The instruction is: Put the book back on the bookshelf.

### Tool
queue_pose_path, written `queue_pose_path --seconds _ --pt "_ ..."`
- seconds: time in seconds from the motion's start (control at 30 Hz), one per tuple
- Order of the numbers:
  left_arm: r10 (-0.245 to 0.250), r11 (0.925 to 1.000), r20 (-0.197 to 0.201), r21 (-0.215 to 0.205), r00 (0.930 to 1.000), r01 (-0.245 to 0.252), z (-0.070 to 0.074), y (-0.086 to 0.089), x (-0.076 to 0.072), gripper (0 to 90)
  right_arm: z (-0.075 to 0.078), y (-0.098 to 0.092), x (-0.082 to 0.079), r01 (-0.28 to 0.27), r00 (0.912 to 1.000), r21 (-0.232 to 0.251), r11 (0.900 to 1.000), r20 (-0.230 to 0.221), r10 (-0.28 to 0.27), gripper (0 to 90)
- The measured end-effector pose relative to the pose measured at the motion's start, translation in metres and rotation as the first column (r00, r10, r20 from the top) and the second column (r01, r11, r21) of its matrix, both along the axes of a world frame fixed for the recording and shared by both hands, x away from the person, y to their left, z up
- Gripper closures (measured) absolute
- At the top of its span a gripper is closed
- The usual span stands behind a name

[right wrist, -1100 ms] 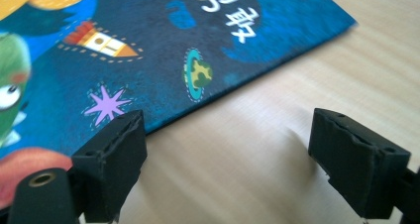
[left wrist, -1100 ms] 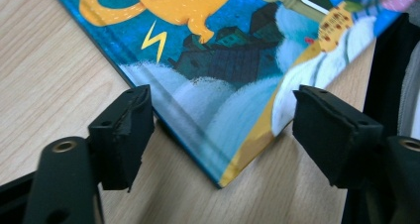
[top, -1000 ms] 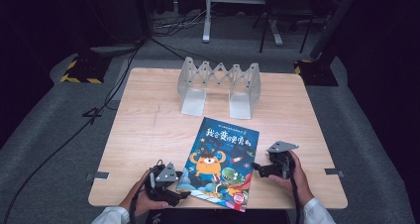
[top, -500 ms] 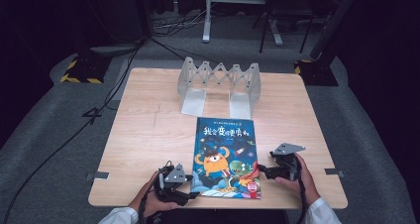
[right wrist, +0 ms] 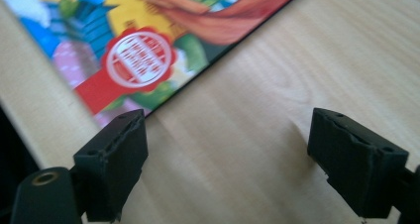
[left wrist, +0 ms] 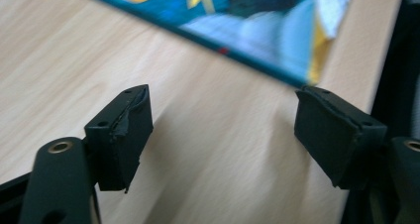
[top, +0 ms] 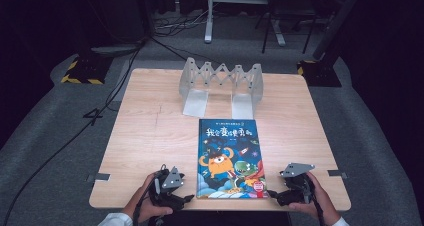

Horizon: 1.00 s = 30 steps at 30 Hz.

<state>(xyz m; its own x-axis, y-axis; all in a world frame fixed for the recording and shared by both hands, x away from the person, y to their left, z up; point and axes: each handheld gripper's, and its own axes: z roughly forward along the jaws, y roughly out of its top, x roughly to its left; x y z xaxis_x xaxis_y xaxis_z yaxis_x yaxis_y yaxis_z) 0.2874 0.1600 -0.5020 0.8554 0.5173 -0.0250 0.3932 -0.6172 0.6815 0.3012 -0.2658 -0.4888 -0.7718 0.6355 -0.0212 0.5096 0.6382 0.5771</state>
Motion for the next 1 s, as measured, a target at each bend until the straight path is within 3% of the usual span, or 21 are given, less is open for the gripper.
queue_pose_path --seconds 0.17,0.2,0.27,0.33,0.53,0.6,0.73,0.8,1.0 --pt "0.013 0.9999 0.008 -0.006 0.9999 -0.013 -0.001 -0.003 0.007 20.5 0.007 0.008 -0.008 -0.02 0.9988 -0.063 0.998 -0.046 0.017 24.8" --pt "0.011 0.9999 0.013 -0.009 0.9999 -0.011 -0.002 -0.009 0.009 20.5 0.011 0.011 -0.007 -0.01 0.9955 -0.099 0.995 -0.095 0.001 28.0" --pt "0.016 0.9998 0.015 -0.009 0.9998 -0.016 -0.002 -0.014 0.009 20.4 0.014 0.015 -0.006 -0.02 0.9922 -0.135 0.991 -0.125 0.003 31.5" --pt "0.022 0.9997 0.017 -0.008 0.9996 -0.022 -0.002 -0.019 0.008 20.2 0.017 0.021 -0.004 -0.048 0.9871 -0.183 0.982 -0.159 0.018 32.8" --pt "0.017 0.9998 0.013 -0.005 0.9998 -0.017 -0.002 -0.02 0.01 17.7 0.021 0.039 -0.003 -0.095 0.9753 -0.25 0.964 -0.217 0.04 41.2" --pt "0.016 0.9999 0.014 -0.003 0.9998 -0.016 -0.002 -0.021 0.01 15.9 0.024 0.047 0.0 -0.13 0.9662 -0.296 0.946 -0.252 0.054 46.6" --pt "0.021 0.9997 0.015 -0.007 0.9997 -0.021 -0.003 -0.02 0.009 15.8 0.026 0.057 0.003 -0.159 0.9581 -0.329 0.931 -0.279 0.066 55.4" --pt "0.015 0.9999 0.016 -0.006 0.9998 -0.014 -0.003 -0.019 0.009 15.8 0.026 0.058 0.002 -0.162 0.9591 -0.321 0.933 -0.274 0.072 58.1" --pt "0.016 0.9999 0.014 -0.006 0.9998 -0.016 -0.003 -0.011 0.008 15.7 0.024 0.053 -0.007 -0.146 0.9729 -0.233 0.961 -0.21 0.097 65.4"
